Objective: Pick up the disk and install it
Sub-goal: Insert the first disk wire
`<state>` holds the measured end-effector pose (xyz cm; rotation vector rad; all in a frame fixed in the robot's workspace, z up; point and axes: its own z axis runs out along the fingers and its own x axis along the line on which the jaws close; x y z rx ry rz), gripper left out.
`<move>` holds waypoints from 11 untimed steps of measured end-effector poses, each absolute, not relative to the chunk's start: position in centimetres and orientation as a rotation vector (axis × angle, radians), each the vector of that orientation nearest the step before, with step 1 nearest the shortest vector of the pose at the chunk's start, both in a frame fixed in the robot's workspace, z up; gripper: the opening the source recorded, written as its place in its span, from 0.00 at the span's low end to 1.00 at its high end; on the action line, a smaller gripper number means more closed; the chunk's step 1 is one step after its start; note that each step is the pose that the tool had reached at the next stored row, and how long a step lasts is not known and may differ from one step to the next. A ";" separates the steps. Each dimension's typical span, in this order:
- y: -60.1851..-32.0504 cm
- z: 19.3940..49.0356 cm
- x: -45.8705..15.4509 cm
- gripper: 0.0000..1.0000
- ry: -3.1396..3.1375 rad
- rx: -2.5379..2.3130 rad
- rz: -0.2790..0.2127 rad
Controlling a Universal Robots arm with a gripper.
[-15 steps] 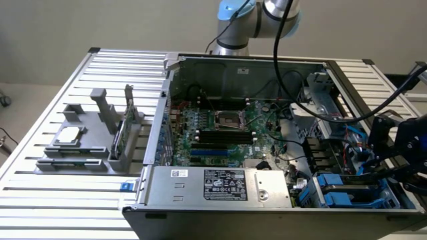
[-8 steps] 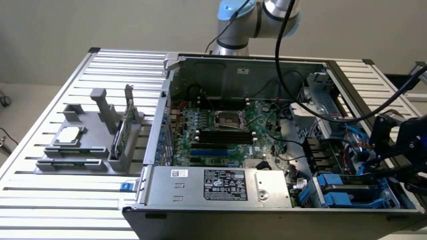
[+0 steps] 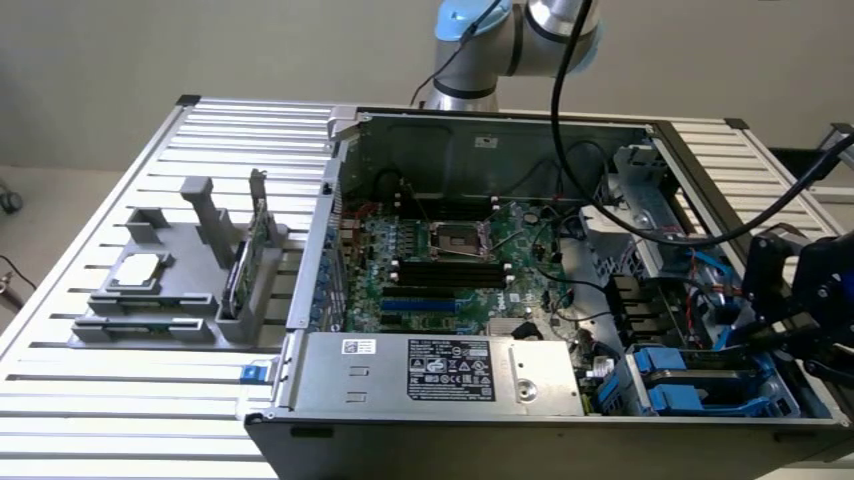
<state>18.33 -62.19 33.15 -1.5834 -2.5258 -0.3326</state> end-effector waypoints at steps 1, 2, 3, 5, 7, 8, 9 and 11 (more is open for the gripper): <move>-62.2 33.1 18.3 0.21 -2.524 -1.585 -0.333; -62.2 33.1 18.3 0.16 -2.523 -1.588 -0.332; -62.1 33.2 18.3 0.16 -2.521 -1.590 -0.332; -62.1 33.2 18.3 0.16 -2.516 -1.595 -0.330; -62.1 33.4 18.3 0.16 -2.511 -1.597 -0.326; -62.1 33.5 18.3 0.16 -2.509 -1.599 -0.325; -62.1 33.6 18.2 0.16 -2.507 -1.600 -0.325; -62.1 33.8 18.0 0.16 -2.504 -1.603 -0.326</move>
